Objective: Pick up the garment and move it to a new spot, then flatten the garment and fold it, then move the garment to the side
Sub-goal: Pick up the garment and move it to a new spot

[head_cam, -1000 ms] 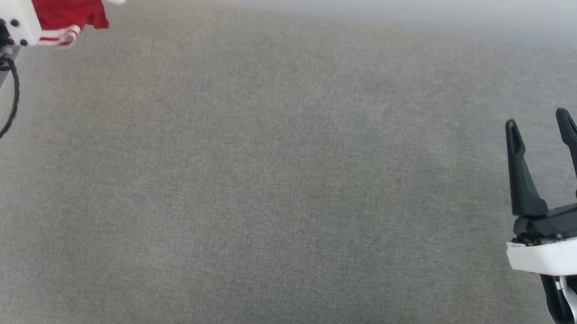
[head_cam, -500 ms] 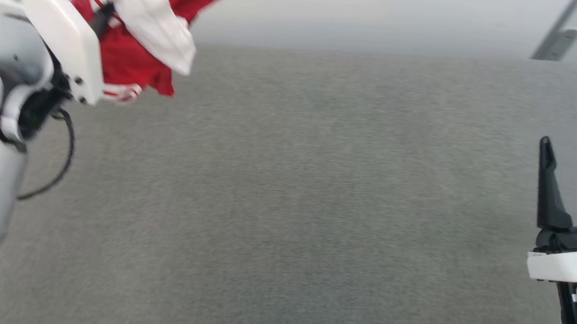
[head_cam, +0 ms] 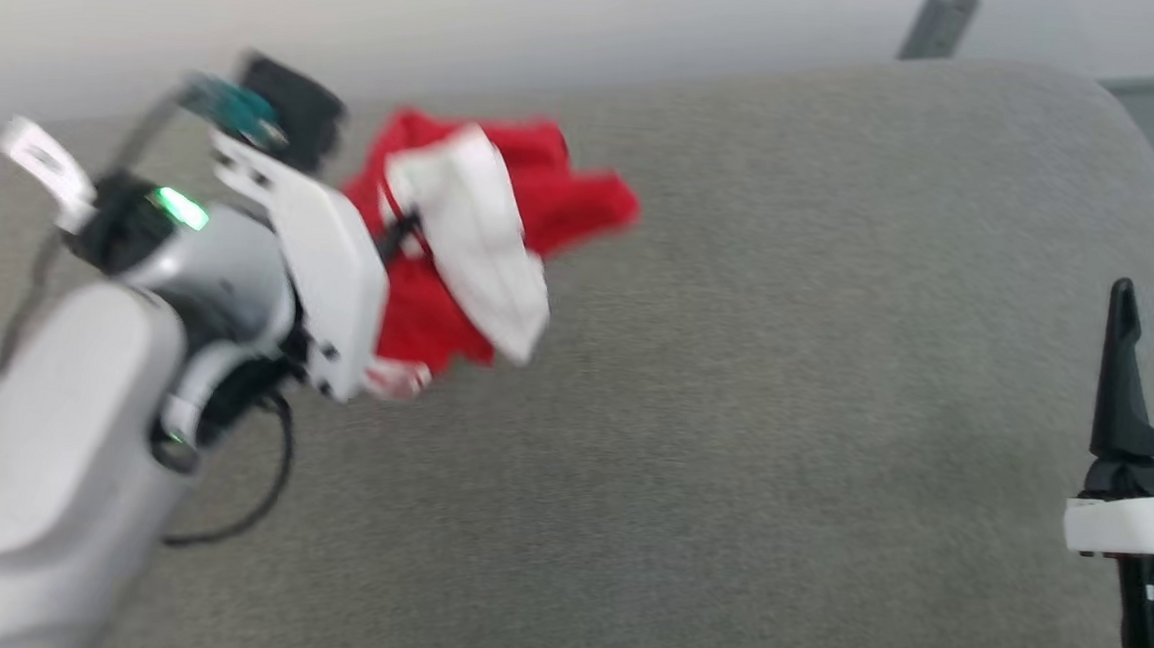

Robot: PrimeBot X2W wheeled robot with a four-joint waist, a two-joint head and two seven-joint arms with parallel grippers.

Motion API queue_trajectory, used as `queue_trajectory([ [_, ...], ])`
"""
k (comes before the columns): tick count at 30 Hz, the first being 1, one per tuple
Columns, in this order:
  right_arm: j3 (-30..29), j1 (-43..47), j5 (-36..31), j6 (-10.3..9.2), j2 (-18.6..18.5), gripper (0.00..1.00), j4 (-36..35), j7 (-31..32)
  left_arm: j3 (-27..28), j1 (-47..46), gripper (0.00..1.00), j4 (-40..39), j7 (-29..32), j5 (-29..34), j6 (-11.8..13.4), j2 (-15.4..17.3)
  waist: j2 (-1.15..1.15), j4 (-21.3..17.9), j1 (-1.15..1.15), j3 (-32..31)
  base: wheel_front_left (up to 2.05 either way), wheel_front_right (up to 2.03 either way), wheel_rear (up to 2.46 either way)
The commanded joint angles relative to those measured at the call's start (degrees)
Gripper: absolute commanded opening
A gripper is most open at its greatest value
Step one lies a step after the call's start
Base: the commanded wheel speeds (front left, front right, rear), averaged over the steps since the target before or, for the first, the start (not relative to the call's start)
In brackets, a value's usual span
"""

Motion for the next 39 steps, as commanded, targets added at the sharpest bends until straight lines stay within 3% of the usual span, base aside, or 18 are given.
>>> queue_trajectory([
  [1,0.4,-0.5,0.0,-0.02,0.6,1.00,0.3,-0.3,-0.8,1.2,0.00,0.5,0.2,0.4,0.0,-0.5,0.00,-1.9,0.00,0.9,0.00,0.00,0.00],
  [11,4.3,-2.0,0.5,-0.02,2.0,1.00,2.0,-0.3,-7.8,4.4,0.00,18.2,-1.5,1.6,-3.5,-5.5,0.00,-6.8,0.00,2.2,0.00,0.00,0.00],
  [19,7.0,-3.4,1.2,-0.02,2.3,1.00,2.6,-0.3,-12.0,4.0,0.00,34.0,-2.1,3.0,-5.4,-9.0,0.00,-8.4,0.00,3.0,0.00,0.00,0.00],
  [20,7.2,-3.6,1.1,-0.02,2.3,1.00,2.7,-0.3,-12.4,3.9,0.15,35.8,-2.4,3.1,-5.6,-9.5,0.00,-8.4,0.00,3.1,0.00,0.00,0.00],
  [21,7.4,-3.7,1.3,-0.02,2.4,1.00,2.8,-0.3,-12.7,3.7,0.42,37.5,-2.8,3.0,-5.9,-10.0,0.00,-8.5,0.00,3.2,0.00,0.00,0.00],
  [22,7.6,-3.9,1.5,-0.02,2.4,1.00,2.8,-0.3,-13.0,3.4,1.00,38.8,-3.5,3.2,-6.2,-10.5,0.00,-8.5,0.00,3.4,0.00,0.00,0.00],
  [25,7.9,-4.4,1.7,-0.02,2.3,1.00,2.9,-0.3,-12.7,1.7,1.00,41.2,-5.4,2.3,-7.0,-11.8,0.00,-7.9,0.00,3.5,0.00,0.00,0.00],
  [31,8.1,-4.0,2.3,-0.02,1.5,1.00,2.9,-0.3,-10.3,-2.8,1.00,41.5,-11.4,0.7,-7.8,-11.0,0.00,-5.7,0.00,2.1,0.00,0.00,0.00],
  [39,8.6,-2.3,4.4,-0.02,0.2,1.00,3.7,-0.3,-8.1,-2.7,1.00,36.3,-27.1,1.2,-8.7,-9.8,0.00,-1.9,0.00,-0.8,0.00,0.00,0.00],
])
